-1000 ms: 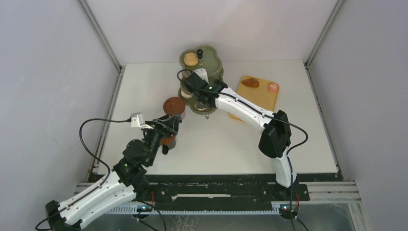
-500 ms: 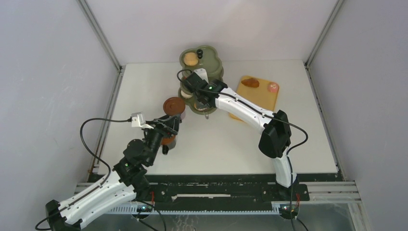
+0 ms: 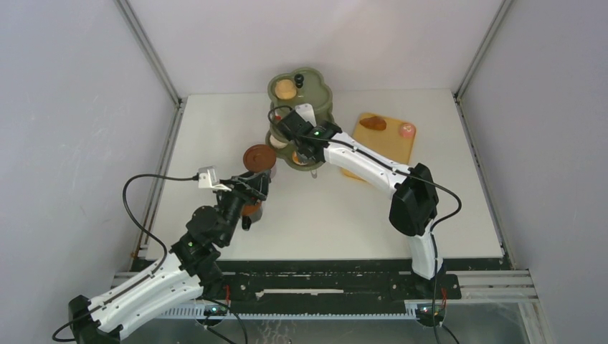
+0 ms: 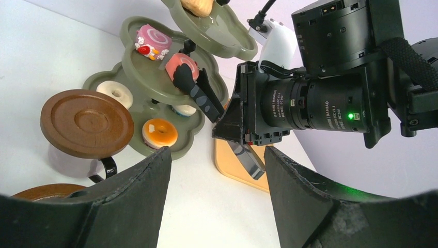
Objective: Serve the afternoon tea
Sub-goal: Place the desert on the desert table.
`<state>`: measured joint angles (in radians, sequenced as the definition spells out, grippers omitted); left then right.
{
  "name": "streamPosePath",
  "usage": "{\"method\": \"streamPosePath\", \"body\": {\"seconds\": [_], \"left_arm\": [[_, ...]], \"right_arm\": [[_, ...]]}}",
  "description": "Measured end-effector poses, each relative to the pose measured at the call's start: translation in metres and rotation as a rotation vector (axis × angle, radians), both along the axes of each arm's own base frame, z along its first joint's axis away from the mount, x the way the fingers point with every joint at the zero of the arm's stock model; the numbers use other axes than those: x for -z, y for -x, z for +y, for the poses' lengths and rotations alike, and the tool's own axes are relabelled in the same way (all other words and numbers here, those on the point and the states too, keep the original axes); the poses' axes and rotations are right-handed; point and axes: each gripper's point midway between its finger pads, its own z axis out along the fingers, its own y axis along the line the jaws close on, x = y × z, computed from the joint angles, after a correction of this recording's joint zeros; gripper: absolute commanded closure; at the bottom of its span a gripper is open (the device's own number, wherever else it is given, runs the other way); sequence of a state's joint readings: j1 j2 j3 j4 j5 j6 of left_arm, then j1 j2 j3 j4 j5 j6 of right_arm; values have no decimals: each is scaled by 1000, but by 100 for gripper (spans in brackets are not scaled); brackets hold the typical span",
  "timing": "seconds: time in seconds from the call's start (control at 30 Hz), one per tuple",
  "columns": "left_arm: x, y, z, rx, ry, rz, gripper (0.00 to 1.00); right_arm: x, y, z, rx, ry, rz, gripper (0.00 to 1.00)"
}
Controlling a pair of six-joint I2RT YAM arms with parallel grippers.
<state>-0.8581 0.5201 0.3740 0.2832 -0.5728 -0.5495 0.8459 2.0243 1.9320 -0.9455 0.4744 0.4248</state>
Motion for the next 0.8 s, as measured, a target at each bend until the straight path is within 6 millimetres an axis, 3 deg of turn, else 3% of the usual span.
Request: {"method": "streamPosePath", "body": {"seconds": [0.5, 0.8], "left_arm": [[3, -2, -2, 1, -7, 6, 29], [5, -2, -3, 1, -14, 12, 29]], "right_arm": [[-3, -6, -33, 60, 9, -5, 88], [-3, -12, -39, 78, 5, -8, 84]]}}
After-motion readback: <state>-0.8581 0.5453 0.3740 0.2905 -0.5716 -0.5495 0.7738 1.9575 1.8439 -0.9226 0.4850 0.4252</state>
